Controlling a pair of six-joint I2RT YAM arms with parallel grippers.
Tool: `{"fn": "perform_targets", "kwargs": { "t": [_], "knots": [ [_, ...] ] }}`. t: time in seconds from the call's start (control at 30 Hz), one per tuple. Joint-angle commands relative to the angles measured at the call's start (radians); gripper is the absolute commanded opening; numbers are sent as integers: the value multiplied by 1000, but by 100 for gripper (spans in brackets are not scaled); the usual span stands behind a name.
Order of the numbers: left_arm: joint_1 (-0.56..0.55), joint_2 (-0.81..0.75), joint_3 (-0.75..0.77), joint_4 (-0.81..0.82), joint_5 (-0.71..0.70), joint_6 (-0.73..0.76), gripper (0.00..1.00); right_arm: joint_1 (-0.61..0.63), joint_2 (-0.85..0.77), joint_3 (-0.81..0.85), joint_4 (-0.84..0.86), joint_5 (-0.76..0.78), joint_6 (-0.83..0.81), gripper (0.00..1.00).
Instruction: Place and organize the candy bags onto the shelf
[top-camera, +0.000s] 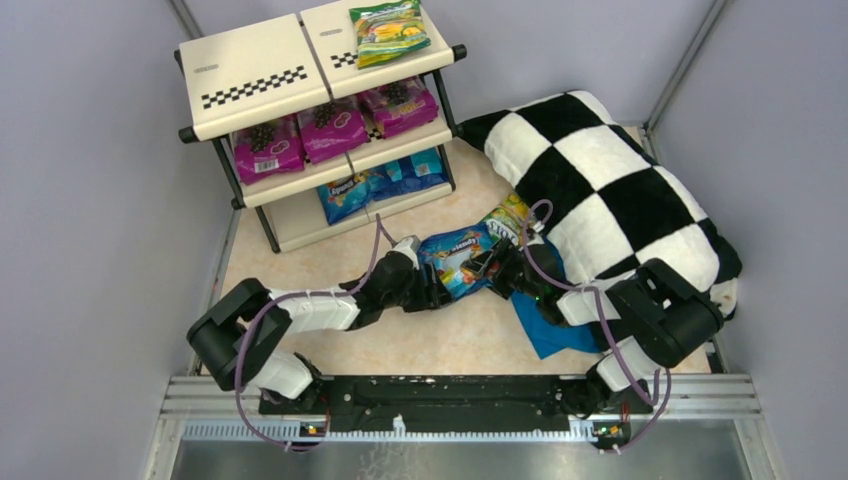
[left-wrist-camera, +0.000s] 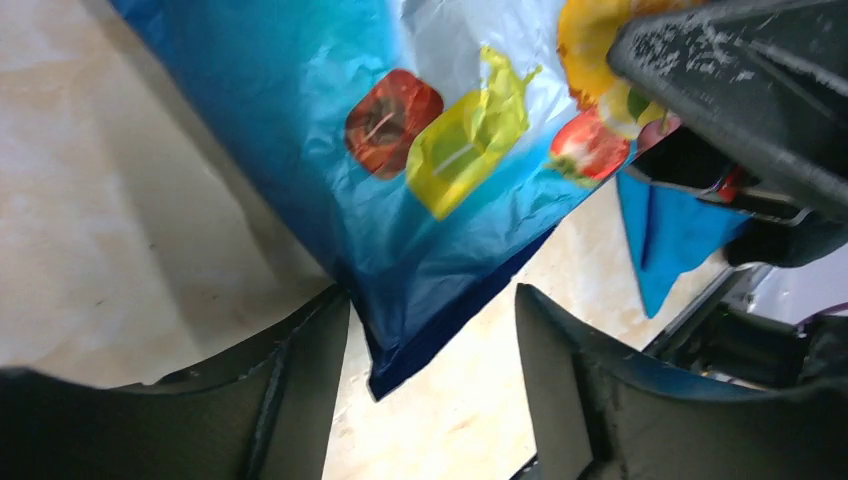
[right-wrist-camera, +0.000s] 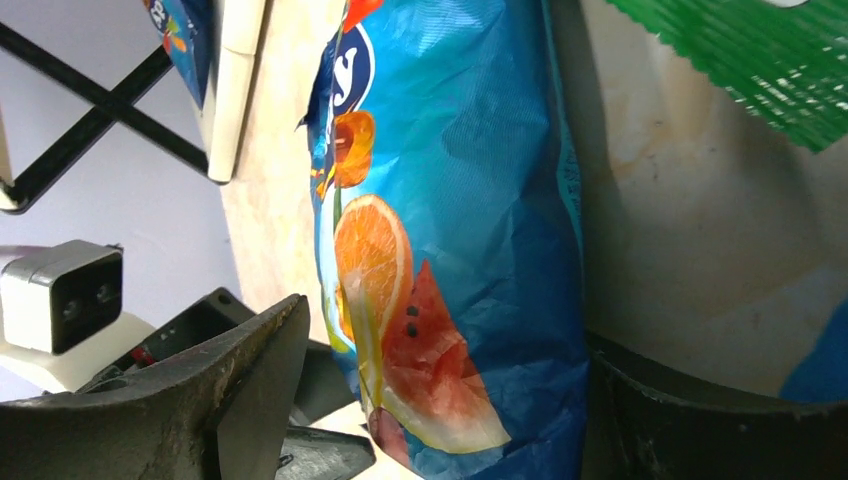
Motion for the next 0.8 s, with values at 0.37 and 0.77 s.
{"fn": "perform_targets", "kwargs": {
  "t": [0.37, 0.77],
  "knots": [
    [67, 30, -19, -22, -21, 23, 17, -91, 40, -15, 140, -132, 12, 75],
    [72, 4, 25, -93, -37, 60, 16, -19, 174, 55, 284, -202, 42, 61]
  ]
}}
